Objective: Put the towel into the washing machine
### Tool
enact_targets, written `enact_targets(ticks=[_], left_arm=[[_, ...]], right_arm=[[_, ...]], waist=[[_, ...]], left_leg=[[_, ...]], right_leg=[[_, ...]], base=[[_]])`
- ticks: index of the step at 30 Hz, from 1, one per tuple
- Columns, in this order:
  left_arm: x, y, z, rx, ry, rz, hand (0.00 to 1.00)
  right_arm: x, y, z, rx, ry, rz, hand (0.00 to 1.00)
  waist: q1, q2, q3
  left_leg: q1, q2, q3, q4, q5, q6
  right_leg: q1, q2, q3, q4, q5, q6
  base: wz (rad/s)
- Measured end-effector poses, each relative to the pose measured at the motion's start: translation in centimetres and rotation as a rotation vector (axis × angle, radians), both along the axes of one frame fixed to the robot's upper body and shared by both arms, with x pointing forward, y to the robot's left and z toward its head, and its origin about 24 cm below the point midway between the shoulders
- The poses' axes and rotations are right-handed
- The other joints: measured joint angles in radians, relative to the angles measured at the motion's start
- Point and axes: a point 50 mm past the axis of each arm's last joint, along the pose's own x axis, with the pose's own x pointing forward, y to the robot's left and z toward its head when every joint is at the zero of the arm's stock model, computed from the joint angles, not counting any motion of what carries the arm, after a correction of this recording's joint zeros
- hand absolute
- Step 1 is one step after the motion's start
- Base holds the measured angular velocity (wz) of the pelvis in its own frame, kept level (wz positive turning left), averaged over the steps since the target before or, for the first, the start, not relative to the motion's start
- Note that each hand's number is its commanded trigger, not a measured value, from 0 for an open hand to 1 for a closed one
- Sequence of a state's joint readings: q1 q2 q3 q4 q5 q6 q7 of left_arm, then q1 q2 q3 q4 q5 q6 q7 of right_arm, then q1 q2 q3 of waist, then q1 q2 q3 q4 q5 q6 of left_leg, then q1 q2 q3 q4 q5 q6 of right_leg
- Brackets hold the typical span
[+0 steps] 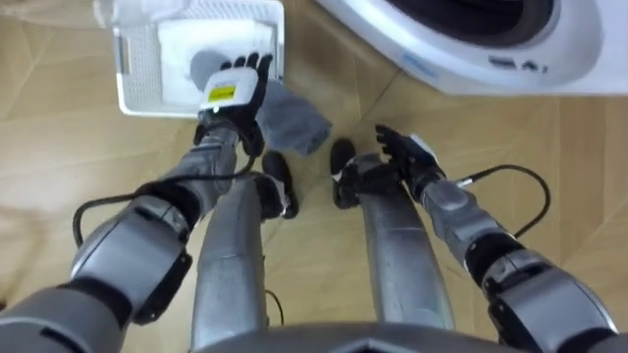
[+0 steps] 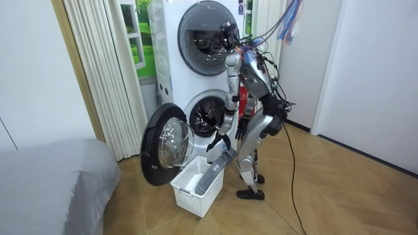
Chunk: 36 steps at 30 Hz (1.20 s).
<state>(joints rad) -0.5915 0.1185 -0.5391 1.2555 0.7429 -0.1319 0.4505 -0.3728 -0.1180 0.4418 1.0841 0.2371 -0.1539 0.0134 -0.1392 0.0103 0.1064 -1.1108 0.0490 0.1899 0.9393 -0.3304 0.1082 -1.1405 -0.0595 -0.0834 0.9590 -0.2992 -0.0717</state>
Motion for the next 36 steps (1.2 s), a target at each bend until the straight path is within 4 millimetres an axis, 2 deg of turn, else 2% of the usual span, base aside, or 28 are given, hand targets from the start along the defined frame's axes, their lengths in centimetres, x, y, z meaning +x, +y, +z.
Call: enact_targets(ticks=[2,8,12,19,21,22,26,29,36], left_arm=[[0.0,-0.2,0.1,0.015,-0.01,-0.02,0.0],[0.5,-0.7,0.6,0.101,-0.055,-0.112,0.0],[0.9,-0.9,1.2,0.131,-0.094,-0.152,0.0],[1.8,-0.1,2.1,0.177,-0.112,-0.167,0.0],[2.0,0.1,2.3,0.183,-0.118,-0.165,0.61],[2.0,0.3,2.3,0.189,-0.118,-0.164,1.0],[2.0,0.4,2.4,0.203,-0.109,-0.173,1.0],[2.1,0.8,2.3,0.23,-0.089,-0.183,1.0],[2.7,1.1,3.0,0.255,-0.071,-0.187,1.0]], right_arm=[[0.4,0.2,0.4,0.03,-0.017,-0.013,0.0],[1.3,0.5,1.1,0.12,-0.037,-0.066,0.0],[1.7,0.5,1.4,0.181,-0.045,-0.108,0.0],[2.8,1.5,2.5,0.216,-0.07,-0.057,0.0],[3.2,1.6,2.8,0.222,-0.075,-0.047,0.0],[3.4,1.6,2.9,0.224,-0.075,-0.043,0.0],[4.1,1.4,3.4,0.262,-0.077,-0.054,0.0],[4.2,1.4,3.6,0.303,-0.075,-0.067,0.0],[4.2,1.5,3.6,0.307,-0.067,-0.059,0.0]], waist=[[-0.004,0.0,-0.0001],[-0.022,-0.001,-0.0008],[-0.027,-0.001,-0.001],[-0.067,-0.004,-0.0004],[-0.076,-0.006,0.0012],[-0.077,-0.007,0.0012],[-0.077,-0.009,0.0014],[-0.076,-0.014,0.0049],[-0.076,-0.016,0.005]], left_leg=[[-0.038,0.012,0.001,0.035,-0.001,0.0],[-0.114,0.025,0.001,0.081,-0.002,-0.002],[-0.154,0.029,0.0,0.1,-0.005,-0.005],[-0.208,0.03,-0.003,0.114,-0.01,-0.011],[-0.218,0.032,-0.003,0.119,-0.012,-0.01],[-0.225,0.035,-0.004,0.127,-0.018,-0.011],[-0.249,0.047,-0.006,0.159,-0.038,-0.006],[-0.253,0.051,-0.006,0.175,-0.049,0.0],[-0.256,0.048,-0.006,0.175,-0.056,0.008]], right_leg=[[-0.037,0.005,-0.002,0.027,0.001,-0.003],[-0.111,0.01,-0.006,0.071,0.005,-0.019],[-0.152,0.011,-0.008,0.09,0.003,-0.024],[-0.206,0.015,-0.007,0.105,-0.001,-0.03],[-0.215,0.015,-0.008,0.107,-0.001,-0.03],[-0.221,0.018,-0.008,0.111,-0.001,-0.031],[-0.24,0.027,-0.009,0.128,-0.011,-0.03],[-0.242,0.026,-0.011,0.143,-0.021,-0.029],[-0.243,0.023,-0.01,0.142,-0.026,-0.023]], base=[[-0.04],[-0.01],[0.01],[-0.01],[-0.03],[-0.11],[-0.09],[-0.01],[0.0]])
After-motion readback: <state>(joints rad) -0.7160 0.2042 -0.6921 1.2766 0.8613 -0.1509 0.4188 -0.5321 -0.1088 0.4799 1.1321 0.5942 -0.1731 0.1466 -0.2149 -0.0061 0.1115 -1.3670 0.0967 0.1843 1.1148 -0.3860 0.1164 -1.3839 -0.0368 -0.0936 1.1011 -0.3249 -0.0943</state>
